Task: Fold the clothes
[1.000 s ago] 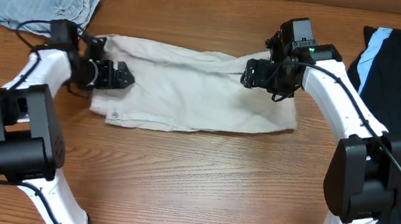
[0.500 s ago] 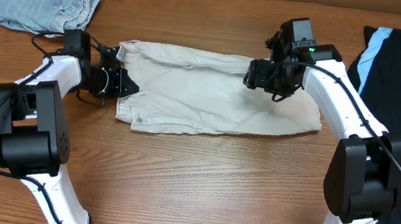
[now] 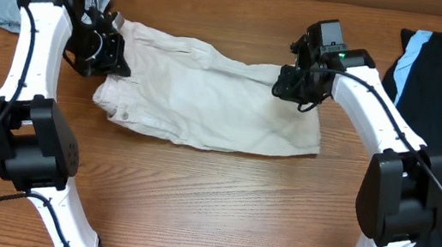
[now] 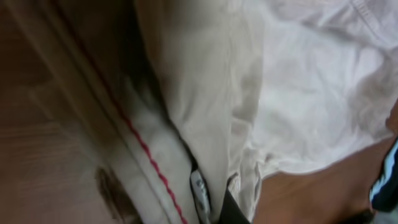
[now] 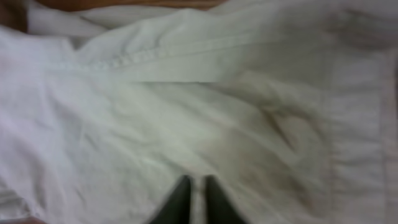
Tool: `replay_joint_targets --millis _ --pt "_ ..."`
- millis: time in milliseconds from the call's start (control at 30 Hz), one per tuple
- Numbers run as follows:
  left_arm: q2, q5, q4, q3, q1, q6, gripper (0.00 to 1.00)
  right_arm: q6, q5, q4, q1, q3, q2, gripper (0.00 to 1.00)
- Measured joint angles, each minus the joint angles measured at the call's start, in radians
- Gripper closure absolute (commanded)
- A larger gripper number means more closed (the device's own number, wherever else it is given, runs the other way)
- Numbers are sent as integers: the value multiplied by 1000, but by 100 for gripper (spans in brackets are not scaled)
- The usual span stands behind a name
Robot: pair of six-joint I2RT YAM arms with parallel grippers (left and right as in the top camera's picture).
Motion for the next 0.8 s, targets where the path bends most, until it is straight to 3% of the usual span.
replay_joint_targets --millis 367,800 --pt "-5 -260 -206 344 -103 33 96 10 -1 17 23 0 39 96" --pt "-5 -293 -192 346 -327 22 96 35 53 154 23 -141 86 96"
